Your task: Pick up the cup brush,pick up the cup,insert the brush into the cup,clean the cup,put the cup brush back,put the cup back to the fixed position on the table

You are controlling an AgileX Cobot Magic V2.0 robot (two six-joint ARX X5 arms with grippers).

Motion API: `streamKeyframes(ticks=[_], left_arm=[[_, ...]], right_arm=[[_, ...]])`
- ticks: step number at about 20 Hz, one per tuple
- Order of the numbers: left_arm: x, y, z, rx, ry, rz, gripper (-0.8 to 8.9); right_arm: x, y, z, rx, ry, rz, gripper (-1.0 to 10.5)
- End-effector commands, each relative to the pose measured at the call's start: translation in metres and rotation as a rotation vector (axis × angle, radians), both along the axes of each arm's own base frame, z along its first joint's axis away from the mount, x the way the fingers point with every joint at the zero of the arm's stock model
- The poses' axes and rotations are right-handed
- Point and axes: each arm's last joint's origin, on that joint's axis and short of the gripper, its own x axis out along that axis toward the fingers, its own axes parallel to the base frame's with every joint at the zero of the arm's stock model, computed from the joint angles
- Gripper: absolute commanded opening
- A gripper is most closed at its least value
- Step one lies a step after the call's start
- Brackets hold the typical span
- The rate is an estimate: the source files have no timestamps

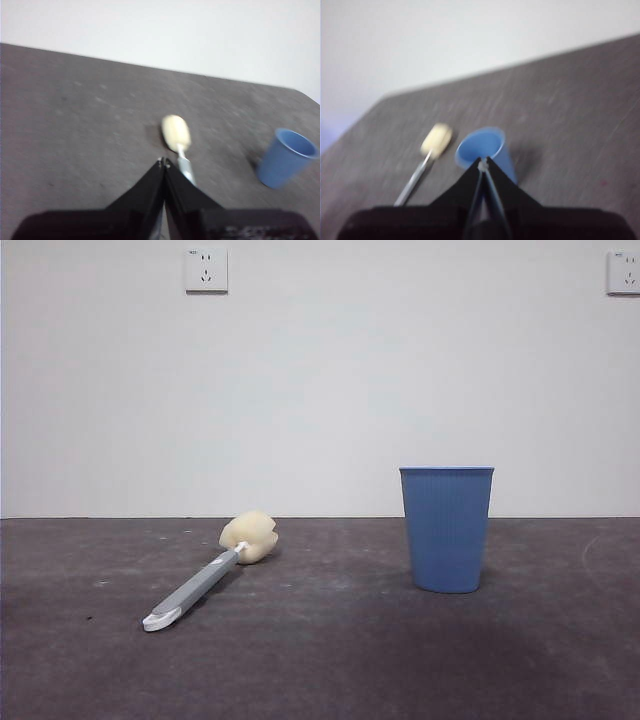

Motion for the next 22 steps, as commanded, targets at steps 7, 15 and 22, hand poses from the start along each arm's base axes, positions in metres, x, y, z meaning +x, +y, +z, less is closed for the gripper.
streamKeyframes(ticks=[7, 15, 22], left_arm=[[0.008, -0.007, 0.032, 0.092, 0.202, -0.307, -0.07], [0.01, -0.009, 0.044, 0.136, 0.33, -0.444, -0.07], [0.011, -0.007, 0.043, 0.168, 0.356, -0.385, 5.39]], right_arm=[[0.005, 0.005, 0.033, -0.173, 0.221, 0.28, -0.1], [0.005, 0.011, 0.035, -0.208, 0.416, 0.427, -0.1], [0.008, 0.012, 0.034, -0.196, 0.438, 0.429, 5.9]])
